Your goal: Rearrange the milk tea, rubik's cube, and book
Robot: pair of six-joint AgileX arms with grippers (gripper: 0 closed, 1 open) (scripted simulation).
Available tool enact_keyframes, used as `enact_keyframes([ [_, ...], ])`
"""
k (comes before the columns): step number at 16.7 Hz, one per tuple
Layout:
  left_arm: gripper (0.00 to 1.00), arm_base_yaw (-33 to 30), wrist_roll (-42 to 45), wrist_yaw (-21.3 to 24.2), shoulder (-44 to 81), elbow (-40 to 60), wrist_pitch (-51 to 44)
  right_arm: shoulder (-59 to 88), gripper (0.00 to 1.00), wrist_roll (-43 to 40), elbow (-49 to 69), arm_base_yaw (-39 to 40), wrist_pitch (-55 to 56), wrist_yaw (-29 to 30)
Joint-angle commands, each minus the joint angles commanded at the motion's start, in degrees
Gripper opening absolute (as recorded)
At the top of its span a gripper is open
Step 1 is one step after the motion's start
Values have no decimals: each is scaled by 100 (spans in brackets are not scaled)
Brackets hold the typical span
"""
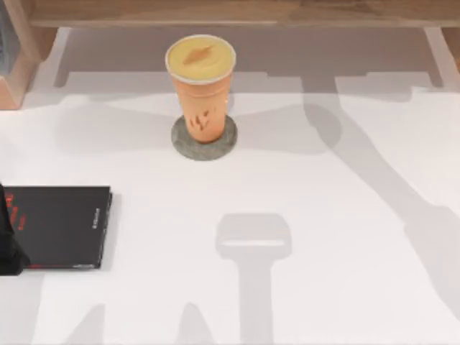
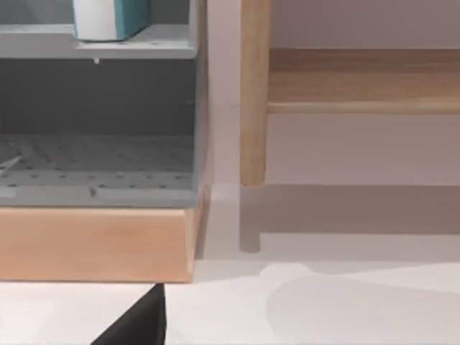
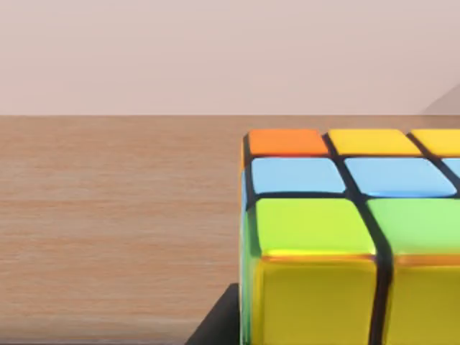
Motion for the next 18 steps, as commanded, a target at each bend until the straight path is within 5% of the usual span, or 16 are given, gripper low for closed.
enact_keyframes([
  [9,100,0,0,0,0,0,0,474,0,-44,1041,-268,372,-590],
  [18,100,0,0,0,0,0,0,2175,0,-33,2903,-619,-670,-599],
])
